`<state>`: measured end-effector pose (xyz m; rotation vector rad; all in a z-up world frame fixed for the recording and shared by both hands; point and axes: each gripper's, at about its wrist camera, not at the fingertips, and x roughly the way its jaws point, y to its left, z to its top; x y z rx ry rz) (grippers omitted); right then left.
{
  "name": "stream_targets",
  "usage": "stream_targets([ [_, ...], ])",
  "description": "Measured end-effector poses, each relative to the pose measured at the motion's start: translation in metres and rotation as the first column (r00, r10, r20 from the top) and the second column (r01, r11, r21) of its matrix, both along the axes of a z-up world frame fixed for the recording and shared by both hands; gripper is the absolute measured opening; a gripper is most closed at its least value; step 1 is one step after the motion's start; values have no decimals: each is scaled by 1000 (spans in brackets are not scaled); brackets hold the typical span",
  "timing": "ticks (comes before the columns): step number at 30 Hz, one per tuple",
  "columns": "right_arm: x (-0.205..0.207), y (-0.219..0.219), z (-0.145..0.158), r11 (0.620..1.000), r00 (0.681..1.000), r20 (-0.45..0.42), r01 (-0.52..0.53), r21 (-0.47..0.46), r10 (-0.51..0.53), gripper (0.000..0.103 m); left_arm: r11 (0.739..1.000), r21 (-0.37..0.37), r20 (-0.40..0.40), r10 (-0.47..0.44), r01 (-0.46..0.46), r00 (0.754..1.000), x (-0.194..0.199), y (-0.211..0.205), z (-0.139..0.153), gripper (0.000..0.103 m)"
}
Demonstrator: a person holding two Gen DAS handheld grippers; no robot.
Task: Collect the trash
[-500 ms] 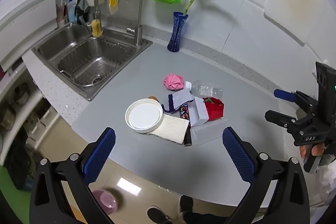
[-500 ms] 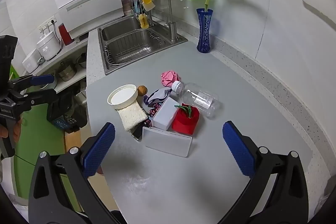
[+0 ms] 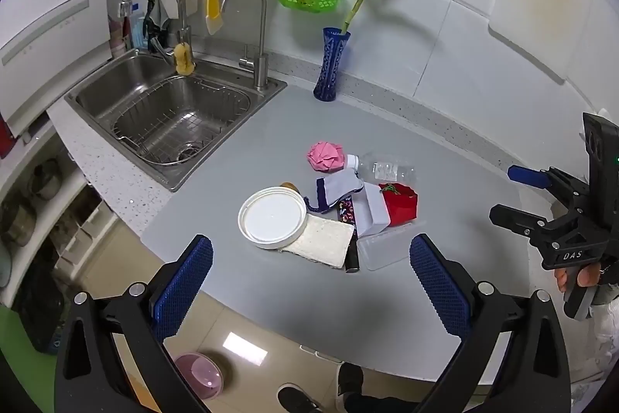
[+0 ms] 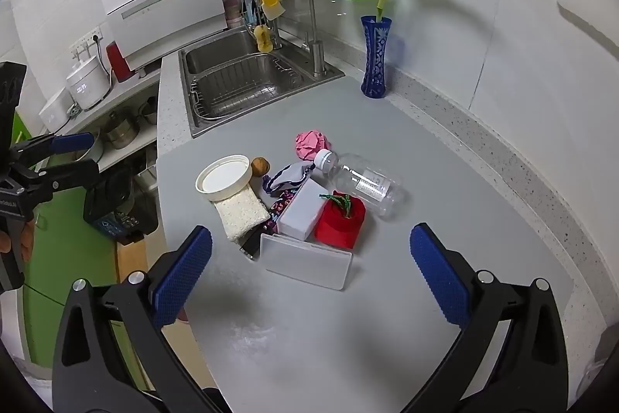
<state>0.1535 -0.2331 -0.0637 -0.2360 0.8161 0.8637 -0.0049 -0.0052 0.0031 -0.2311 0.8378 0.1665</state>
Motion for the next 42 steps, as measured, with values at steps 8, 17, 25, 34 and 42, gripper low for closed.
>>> stream_targets([
  [8,7,-9,0,1000,1000,-15,3,15,-3,100,1000,-13,0,0,0,1000,0,2,2,98],
  [17,6,-10,1,1000,1000,-3,-1,9,2,100,1000,-6,-4,5,-5,1000,0,1,3,98],
  [25,6,-10,0,1000,1000,-1,-5,6,5,100,1000,-18,-5,13,-13,1000,1,4,3,98],
  [34,4,-8,0,1000,1000,0,-10,4,10,100,1000,10,0,8,-8,1000,0,1,2,98],
  [42,6,-9,-1,1000,1000,-3,-6,5,6,100,1000,10,3,10,-10,1000,1,1,5,98],
])
